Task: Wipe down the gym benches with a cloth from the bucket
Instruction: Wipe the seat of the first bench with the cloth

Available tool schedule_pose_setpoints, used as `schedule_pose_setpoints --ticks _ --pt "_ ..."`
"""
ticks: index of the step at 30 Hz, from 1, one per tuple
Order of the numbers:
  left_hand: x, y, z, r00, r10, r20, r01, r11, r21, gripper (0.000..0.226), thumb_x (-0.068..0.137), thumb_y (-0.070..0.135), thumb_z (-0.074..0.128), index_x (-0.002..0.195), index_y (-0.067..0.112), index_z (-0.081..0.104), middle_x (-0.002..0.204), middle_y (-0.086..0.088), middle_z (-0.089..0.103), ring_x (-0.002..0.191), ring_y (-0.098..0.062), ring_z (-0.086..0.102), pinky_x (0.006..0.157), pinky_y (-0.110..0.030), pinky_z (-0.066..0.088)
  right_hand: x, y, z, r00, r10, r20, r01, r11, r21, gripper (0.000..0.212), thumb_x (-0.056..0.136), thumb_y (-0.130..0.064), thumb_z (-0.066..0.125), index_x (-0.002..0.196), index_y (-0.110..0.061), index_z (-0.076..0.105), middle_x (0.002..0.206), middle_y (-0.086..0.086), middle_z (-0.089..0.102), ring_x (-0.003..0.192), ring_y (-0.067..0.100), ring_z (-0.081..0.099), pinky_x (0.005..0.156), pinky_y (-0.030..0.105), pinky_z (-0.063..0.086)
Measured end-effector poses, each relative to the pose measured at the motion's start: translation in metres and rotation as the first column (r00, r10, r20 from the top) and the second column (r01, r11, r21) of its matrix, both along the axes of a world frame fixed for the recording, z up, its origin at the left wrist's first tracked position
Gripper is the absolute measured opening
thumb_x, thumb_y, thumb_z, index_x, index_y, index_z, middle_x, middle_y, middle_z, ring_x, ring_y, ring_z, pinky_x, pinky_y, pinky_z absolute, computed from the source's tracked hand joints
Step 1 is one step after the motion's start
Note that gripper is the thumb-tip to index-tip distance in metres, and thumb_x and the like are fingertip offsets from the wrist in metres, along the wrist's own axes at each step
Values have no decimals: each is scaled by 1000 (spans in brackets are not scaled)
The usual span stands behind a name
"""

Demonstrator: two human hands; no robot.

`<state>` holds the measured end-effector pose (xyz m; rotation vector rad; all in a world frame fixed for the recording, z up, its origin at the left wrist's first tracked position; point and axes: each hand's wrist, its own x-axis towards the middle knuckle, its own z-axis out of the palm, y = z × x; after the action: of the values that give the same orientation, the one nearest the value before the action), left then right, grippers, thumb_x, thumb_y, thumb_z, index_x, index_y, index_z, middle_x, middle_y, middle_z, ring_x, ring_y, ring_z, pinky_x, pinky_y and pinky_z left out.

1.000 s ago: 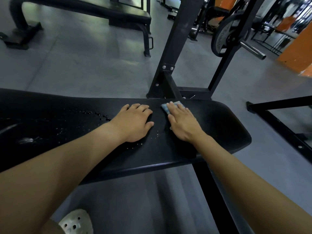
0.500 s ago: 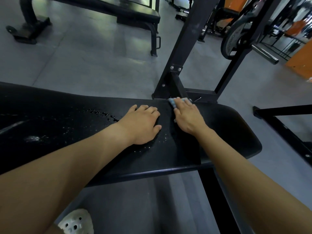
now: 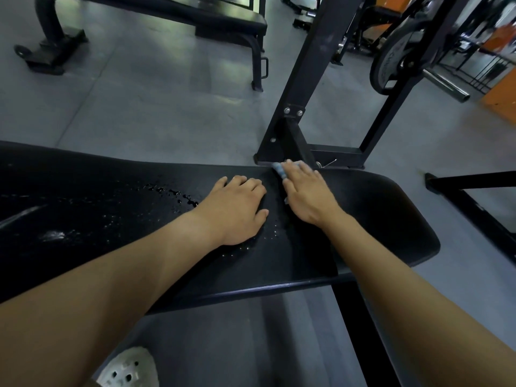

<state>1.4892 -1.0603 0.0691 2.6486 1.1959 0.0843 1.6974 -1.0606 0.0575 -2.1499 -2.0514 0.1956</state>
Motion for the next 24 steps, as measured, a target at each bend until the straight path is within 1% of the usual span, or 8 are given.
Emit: schedule_pose_setpoints --ticks 3,6,9,12,14,16,19,24 --pt "1 0 -3 1000 16 12 -17 1000 6 56 106 47 38 153 18 39 165 1 31 153 -23 22 126 -53 17 -11 -25 -2 991 130 -3 -130 991 -27 53 108 -30 27 161 -26 21 168 -8 16 156 13 4 127 38 5" --pt "3 -4 -4 999 43 29 -43 999 -5 55 107 45 38 154 18 38 167 0 27 156 -24 18 127 -54 14 1 -36 2 987 160 6 -160 985 -71 53 109 -31 24 162 -26 19 168 -11 12 155 8 1 125 32 3" --pt "5 -18 -1 999 18 44 -18 1000 12 51 107 44 38 151 19 43 165 0 30 155 -25 18 127 -52 13 24 -38 7 999 48 8 -47 994 -95 53 109 -29 25 161 -25 20 169 -8 14 155 10 4 125 35 7" --pt "1 -35 4 997 -33 66 31 999 29 48 107 44 39 147 19 46 159 0 37 152 -23 25 127 -50 16 30 -47 7 993 -115 -3 114 991 -65 52 108 -26 27 160 -23 24 169 -2 17 156 17 8 125 41 11" --pt "-6 -45 7 997 -48 67 46 998 36 47 106 46 41 144 19 49 155 -1 41 147 -23 32 126 -48 19 18 -56 5 987 -160 1 160 986 -38 52 106 -24 29 158 -20 27 168 1 20 155 23 12 124 45 12" --pt "-14 -51 10 998 -55 34 53 997 48 47 105 47 43 142 18 50 149 -3 47 140 -26 40 122 -46 28 -1 -67 5 991 -134 -8 133 990 -36 52 106 -25 30 158 -20 28 168 2 20 155 25 13 125 47 11" --pt "-24 -56 14 999 -40 -30 42 995 85 46 104 46 46 139 16 51 142 -7 52 131 -29 48 114 -43 36 -27 -90 3 1000 -14 -16 13 998 -64 54 107 -27 30 159 -22 22 169 -1 16 156 21 8 126 45 9" --pt "-29 -65 14 997 -54 -48 59 994 95 44 104 50 42 134 18 52 135 -7 54 123 -28 52 110 -43 39 -26 -131 10 993 115 -26 -117 987 -111 52 110 -31 25 162 -28 17 169 -10 11 155 8 1 126 34 4"
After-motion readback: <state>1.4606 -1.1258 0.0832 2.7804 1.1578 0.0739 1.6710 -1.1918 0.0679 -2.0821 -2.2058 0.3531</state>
